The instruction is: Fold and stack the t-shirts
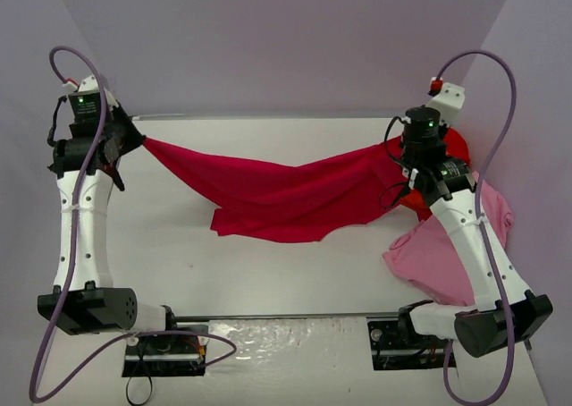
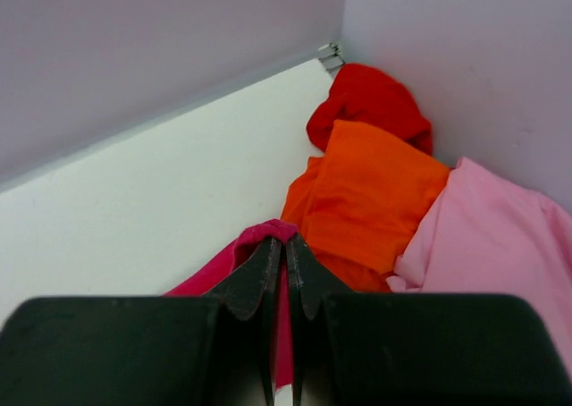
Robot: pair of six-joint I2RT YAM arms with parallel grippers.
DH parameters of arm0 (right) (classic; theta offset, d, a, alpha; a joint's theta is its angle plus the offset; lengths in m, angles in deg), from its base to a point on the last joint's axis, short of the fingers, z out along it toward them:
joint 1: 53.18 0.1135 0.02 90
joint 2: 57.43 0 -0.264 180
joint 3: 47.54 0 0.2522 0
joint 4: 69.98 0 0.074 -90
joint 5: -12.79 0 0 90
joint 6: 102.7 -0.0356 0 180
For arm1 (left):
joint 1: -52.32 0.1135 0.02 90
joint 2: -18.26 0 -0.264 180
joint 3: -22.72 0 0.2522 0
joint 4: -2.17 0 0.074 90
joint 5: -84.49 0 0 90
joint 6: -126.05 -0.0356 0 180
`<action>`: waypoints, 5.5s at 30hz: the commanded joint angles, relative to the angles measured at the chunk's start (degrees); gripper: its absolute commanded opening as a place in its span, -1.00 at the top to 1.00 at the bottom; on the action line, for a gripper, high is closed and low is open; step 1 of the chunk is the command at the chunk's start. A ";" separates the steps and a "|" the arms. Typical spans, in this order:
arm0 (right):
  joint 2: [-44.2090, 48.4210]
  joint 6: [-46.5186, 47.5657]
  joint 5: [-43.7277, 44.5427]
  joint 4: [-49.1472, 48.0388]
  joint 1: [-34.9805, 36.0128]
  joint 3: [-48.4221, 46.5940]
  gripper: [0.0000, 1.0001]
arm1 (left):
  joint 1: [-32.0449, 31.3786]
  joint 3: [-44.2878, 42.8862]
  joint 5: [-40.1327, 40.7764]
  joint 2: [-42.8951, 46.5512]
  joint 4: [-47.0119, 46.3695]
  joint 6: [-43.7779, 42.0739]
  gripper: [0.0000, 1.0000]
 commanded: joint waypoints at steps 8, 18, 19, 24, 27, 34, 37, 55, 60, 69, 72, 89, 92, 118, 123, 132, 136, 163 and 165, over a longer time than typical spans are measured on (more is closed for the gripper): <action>0.57 -1.05 -4.37 -2.50 -11.94 -13.53 1.00 | 4.79 -12.70 1.90 2.32 3.77 -5.97 1.00; 4.71 -1.38 -4.91 -4.21 -17.41 -19.56 1.00 | 6.45 -19.25 3.88 2.96 5.17 -6.23 1.00; 5.65 -1.38 -5.35 -5.51 -17.41 -19.36 1.00 | 6.62 -19.66 3.84 3.00 5.21 -6.11 1.00; 8.24 -1.65 -8.66 -7.95 -17.41 -20.95 1.00 | 7.18 -22.09 3.90 4.29 5.82 -5.76 1.00; 10.18 -2.40 -12.93 -7.90 -17.41 -22.07 1.00 | 7.18 -22.06 3.16 7.02 5.25 -5.75 1.00; 16.87 -1.90 -19.62 -7.79 -17.41 -23.86 1.00 | 7.01 -19.87 0.64 17.85 1.24 -4.91 1.00; 19.50 -1.61 -21.75 -7.30 -17.41 -24.93 1.00 | 6.87 -22.83 0.15 19.71 3.29 -4.44 1.00; 18.39 -1.73 -21.16 -0.45 -17.06 -25.11 1.00 | 4.71 -24.97 -1.04 18.69 9.29 -4.08 1.00; 20.07 -1.70 -22.24 2.78 -17.03 -25.99 1.00 | 4.71 -24.80 -3.23 19.52 11.70 -3.65 1.00; 24.61 -2.44 -23.37 8.69 -16.80 -27.56 1.00 | 2.81 -27.69 -4.78 22.40 15.20 -3.94 1.00; 26.25 -2.51 -22.94 10.58 -16.39 -28.05 1.00 | -0.84 -29.58 -2.11 23.76 16.44 -4.75 1.00; 19.06 -2.88 -21.15 10.38 -16.00 -23.52 1.00 | -21.04 -22.67 18.28 21.27 12.67 -7.58 1.00; 15.72 -3.75 -21.15 4.69 -15.92 -15.69 1.00 | -21.04 -17.76 20.42 18.41 10.51 -8.57 1.00; -18.28 -0.71 -29.64 -25.25 -9.66 -11.58 -0.83 | 0.76 7.96 2.24 4.91 -12.66 -1.27 -0.94; -13.30 -3.19 -28.95 -23.55 -5.00 -6.22 -0.56 | 0.92 10.17 2.89 6.55 -14.35 -0.91 -0.94; -10.90 -9.26 -27.45 -20.61 16.76 10.66 0.14 | 0.85 13.52 -1.51 10.57 -14.83 1.85 -0.94; -18.58 -13.78 -32.25 -20.81 20.60 10.40 0.11 | 0.76 16.24 -4.98 11.40 -14.58 3.73 -0.94; -25.90 -20.91 -33.08 -21.40 29.40 23.79 1.00 | 0.67 24.70 -25.12 4.14 -19.68 12.72 -0.84; -23.03 -22.55 -32.91 -21.24 30.09 27.49 1.00 | 0.62 25.04 -25.57 3.47 -20.37 13.16 -0.84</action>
